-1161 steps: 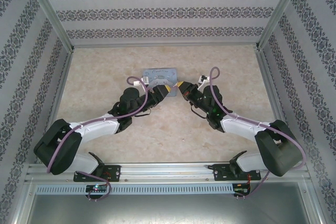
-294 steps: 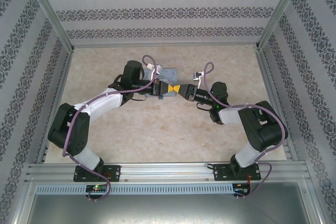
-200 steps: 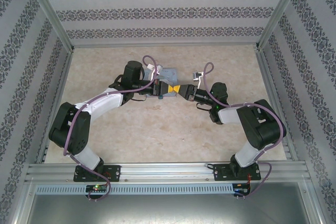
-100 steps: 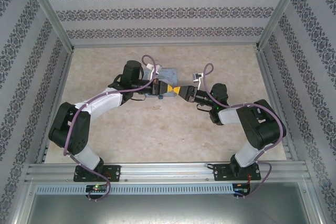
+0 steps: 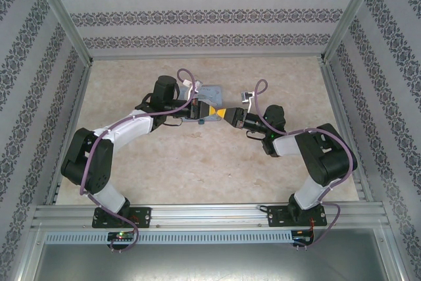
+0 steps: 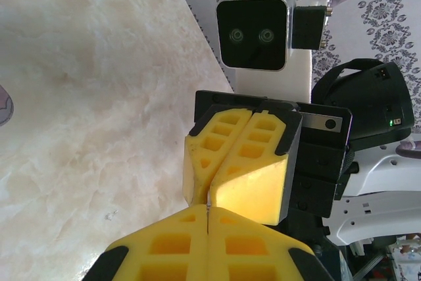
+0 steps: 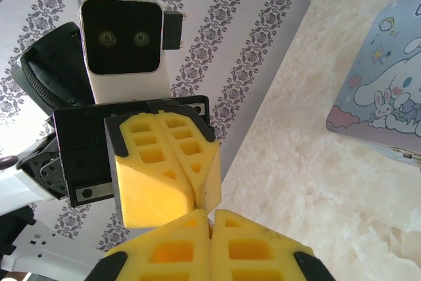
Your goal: Unlock the padlock with the key
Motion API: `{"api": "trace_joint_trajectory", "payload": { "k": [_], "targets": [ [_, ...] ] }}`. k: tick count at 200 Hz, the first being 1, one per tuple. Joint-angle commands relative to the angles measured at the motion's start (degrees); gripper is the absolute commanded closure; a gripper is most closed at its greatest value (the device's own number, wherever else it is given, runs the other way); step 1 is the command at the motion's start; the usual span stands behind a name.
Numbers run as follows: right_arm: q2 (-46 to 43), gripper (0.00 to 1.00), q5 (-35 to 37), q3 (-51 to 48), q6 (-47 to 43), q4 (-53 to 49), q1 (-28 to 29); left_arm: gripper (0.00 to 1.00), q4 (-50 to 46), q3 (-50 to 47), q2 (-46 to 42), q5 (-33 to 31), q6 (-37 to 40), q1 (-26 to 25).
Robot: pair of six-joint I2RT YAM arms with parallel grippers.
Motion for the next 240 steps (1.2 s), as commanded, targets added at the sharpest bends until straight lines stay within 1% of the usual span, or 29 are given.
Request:
{"api": "trace_joint_trajectory", "payload": {
  "k": [1, 14, 38, 52, 58, 69, 74, 86, 94, 103, 118, 139, 174, 194, 207, 220, 240],
  "targets": [
    [0.7, 0.97, -1.1, 0.5, 0.2, 3.4, 1.1, 1.0, 2.0, 1.7, 1.0, 2.0, 0.8, 0.2],
    [0.7, 1.0, -1.1, 0.7, 0.3, 3.5, 1.3, 1.0, 1.9, 1.6, 1.1, 2.1, 0.8, 0.3],
    [0.5, 1.0, -0.9, 0.4, 0.4, 3.7, 1.7, 1.0, 1.5, 1.8, 1.3, 2.1, 1.1, 0.3],
    [0.1, 1.0, -0.1, -0.1, 0.3, 3.7, 1.9, 1.0, 1.1, 1.9, 1.1, 1.0, 1.2, 0.3],
    [-0.1, 1.0, 0.6, -0.5, 0.3, 3.7, 2.0, 0.94, 1.1, 1.9, 0.9, 0.3, 1.1, 0.3],
    [-0.6, 1.0, 1.9, -1.2, 0.2, 3.2, 2.0, 0.77, 1.6, 1.6, 0.3, -1.1, 0.4, 0.4],
    [-0.8, 1.0, 2.7, -1.6, 0.3, 2.9, 2.0, 0.67, 2.3, 1.2, -0.1, -1.9, -0.2, 0.5],
    [-1.2, 1.0, 4.7, -2.6, 0.2, 2.6, 2.0, 0.49, 4.5, -0.1, -1.6, -4.2, -2.0, 0.8],
    [-1.4, 1.0, 6.0, -3.3, 0.2, 2.2, 1.9, 0.41, 6.4, -1.3, -2.9, -5.7, -3.5, 1.1],
    [-1.7, 1.0, 7.4, -4.0, 0.3, 2.0, 1.9, 0.35, 7.8, -2.6, -4.3, -7.6, -5.0, 1.6],
    [-1.8, 1.0, 9.5, -5.1, 0.4, 1.8, 1.9, 0.27, 9.4, -5.1, -7.2, -11.0, -6.8, 1.9],
    [-2.1, 1.0, 12.2, -6.1, 0.7, 1.0, 1.9, 0.24, 9.7, -8.6, -11.4, -15.4, -7.9, 2.1],
    [-4.0, 1.0, 17.5, -7.0, 1.3, -2.5, 1.9, 0.17, 6.7, -15.6, -16.9, -23.6, -7.9, 2.0],
    [-5.9, 1.0, 20.6, -7.1, 1.6, -6.4, 2.1, 0.15, 8.9, -20.7, -18.7, -25.4, -9.2, 2.0],
    [-8.1, 1.0, 23.9, -7.2, 1.5, -10.8, 2.5, 0.15, 10.5, -23.5, -19.4, -26.7, -10.1, 2.0],
    [-10.4, 1.0, 28.2, -7.2, 1.1, -15.4, 3.3, 0.15, 9.2, -25.2, -20.0, -29.1, -10.4, 2.0],
    [-13.2, 1.0, 35.7, -6.6, 0.2, -22.7, 5.5, 0.14, 9.7, -27.8, -20.3, -30.0, -10.1, 2.0]
  ]
}}
